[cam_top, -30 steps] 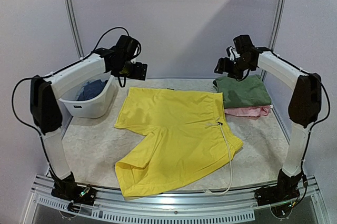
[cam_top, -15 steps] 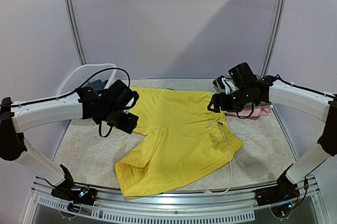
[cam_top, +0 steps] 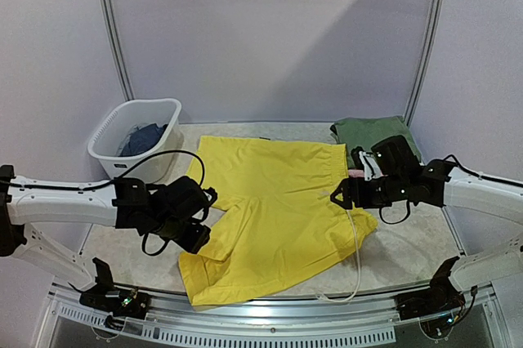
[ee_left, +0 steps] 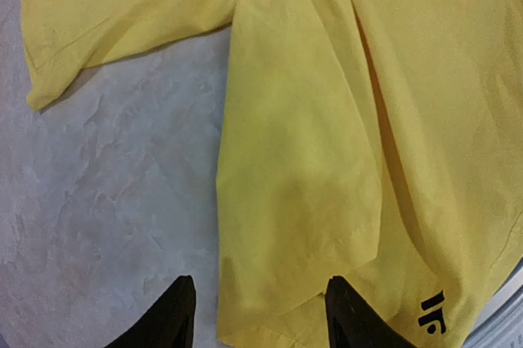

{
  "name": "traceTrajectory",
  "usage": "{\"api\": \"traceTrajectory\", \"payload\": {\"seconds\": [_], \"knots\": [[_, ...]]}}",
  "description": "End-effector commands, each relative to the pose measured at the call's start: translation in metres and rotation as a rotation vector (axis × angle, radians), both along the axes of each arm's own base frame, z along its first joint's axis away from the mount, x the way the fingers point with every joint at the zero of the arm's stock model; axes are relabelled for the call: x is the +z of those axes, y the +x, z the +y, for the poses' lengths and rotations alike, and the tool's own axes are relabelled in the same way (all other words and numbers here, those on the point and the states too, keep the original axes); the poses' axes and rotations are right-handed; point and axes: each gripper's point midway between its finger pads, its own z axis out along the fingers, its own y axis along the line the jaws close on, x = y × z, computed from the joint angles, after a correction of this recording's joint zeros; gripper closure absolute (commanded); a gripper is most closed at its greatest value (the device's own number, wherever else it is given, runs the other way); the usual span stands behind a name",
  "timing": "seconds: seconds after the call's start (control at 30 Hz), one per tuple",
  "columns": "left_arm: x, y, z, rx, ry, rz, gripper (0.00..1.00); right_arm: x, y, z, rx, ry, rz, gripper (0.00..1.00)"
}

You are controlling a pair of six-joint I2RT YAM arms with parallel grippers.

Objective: Fold and stack the mixed laundry pile
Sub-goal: Flatten out the crumpled shorts at the center of the board.

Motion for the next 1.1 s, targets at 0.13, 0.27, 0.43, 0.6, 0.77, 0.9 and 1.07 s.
{"api": "traceTrajectory", "payload": {"seconds": [0.13, 0.27, 0.43, 0.6, 0.77, 0.9, 1.07], "knots": [[-0.023, -0.026, -0.024, -0.055, -0.030, 0.050, 0.48, -0.009, -0.003, -0.008, -0.064, 0.037, -0.013, 0.21], [-0.031, -0.030, -0.038, -0.083, -0.025, 0.058, 0.50, -0.019, -0.006, -0.007, -0.065, 0.039, 0.004, 0.21], [-0.042, -0.035, -0.055, -0.127, 0.012, 0.070, 0.50, -0.026, -0.007, -0.007, -0.064, 0.035, 0.021, 0.21], [-0.049, -0.039, -0.069, -0.155, 0.034, 0.080, 0.48, -0.032, -0.009, -0.008, -0.065, 0.029, 0.029, 0.21], [-0.058, -0.037, -0.072, -0.155, 0.086, 0.060, 0.41, -0.038, -0.010, -0.006, -0.061, 0.029, 0.042, 0.21], [-0.065, -0.032, -0.068, -0.143, 0.137, 0.039, 0.47, -0.041, -0.009, -0.006, -0.061, 0.027, 0.049, 0.21], [-0.063, -0.026, -0.060, -0.123, 0.192, 0.004, 0.61, -0.040, -0.009, -0.004, -0.061, 0.029, 0.051, 0.21]]}}
